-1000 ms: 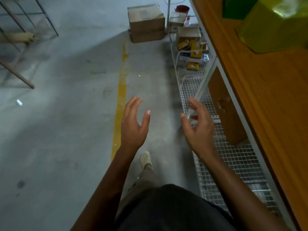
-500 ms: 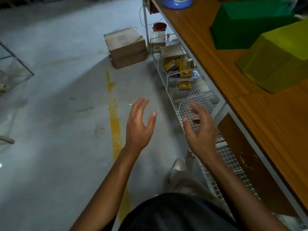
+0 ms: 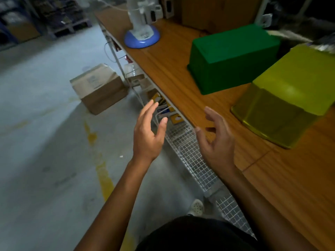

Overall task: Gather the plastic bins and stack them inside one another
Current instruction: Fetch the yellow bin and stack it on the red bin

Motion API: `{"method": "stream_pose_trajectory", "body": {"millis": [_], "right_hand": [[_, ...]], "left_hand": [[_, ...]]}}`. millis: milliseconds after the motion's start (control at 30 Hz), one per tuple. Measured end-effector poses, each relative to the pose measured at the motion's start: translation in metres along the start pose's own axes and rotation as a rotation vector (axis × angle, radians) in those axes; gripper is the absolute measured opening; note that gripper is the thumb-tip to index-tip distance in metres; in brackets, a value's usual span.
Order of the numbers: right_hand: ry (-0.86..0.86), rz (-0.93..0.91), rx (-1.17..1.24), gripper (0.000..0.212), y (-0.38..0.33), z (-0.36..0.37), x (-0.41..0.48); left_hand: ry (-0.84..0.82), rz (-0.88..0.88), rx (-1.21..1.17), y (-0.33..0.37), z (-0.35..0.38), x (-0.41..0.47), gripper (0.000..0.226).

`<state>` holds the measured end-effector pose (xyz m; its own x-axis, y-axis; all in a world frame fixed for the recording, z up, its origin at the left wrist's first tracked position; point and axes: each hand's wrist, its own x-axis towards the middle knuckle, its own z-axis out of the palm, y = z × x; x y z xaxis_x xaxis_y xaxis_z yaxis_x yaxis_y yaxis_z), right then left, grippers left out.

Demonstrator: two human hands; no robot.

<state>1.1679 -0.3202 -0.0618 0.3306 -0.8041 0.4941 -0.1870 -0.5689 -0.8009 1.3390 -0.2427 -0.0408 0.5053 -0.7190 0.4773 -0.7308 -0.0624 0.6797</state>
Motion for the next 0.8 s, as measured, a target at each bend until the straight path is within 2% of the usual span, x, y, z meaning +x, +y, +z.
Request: {"method": "stream_pose_trajectory", "body": {"millis": [200, 433, 533, 633, 700, 800], "right_hand": [[0.212, 0.028, -0.133, 0.049, 0.021, -0.032, 0.057], [0.538, 0.108, -0.424, 0.044, 0.045, -0.077, 0.1], [0.599, 0.241, -0.605, 0.044, 0.052, -0.103, 0.112], [0.538, 0.513, -0.797, 0.06, 0.062, -0.135, 0.124], [0.493, 0.657, -0.882, 0.07, 0.069, -0.155, 0.13], [0.506, 0.816, -0.854, 0.075, 0.083, -0.176, 0.141]], "left_hand": [[-0.202, 0.142, -0.188, 0.022, 0.075, 0.086, 0.048], [-0.443, 0.306, -0.431, 0.053, 0.174, 0.159, 0.047], [-0.595, 0.131, -0.578, 0.074, 0.209, 0.185, 0.044], [-0.778, -0.11, -0.662, 0.09, 0.242, 0.213, 0.038], [-0.88, -0.174, -0.664, 0.097, 0.262, 0.229, 0.039], [-0.987, -0.249, -0.655, 0.106, 0.287, 0.243, 0.042]]}}
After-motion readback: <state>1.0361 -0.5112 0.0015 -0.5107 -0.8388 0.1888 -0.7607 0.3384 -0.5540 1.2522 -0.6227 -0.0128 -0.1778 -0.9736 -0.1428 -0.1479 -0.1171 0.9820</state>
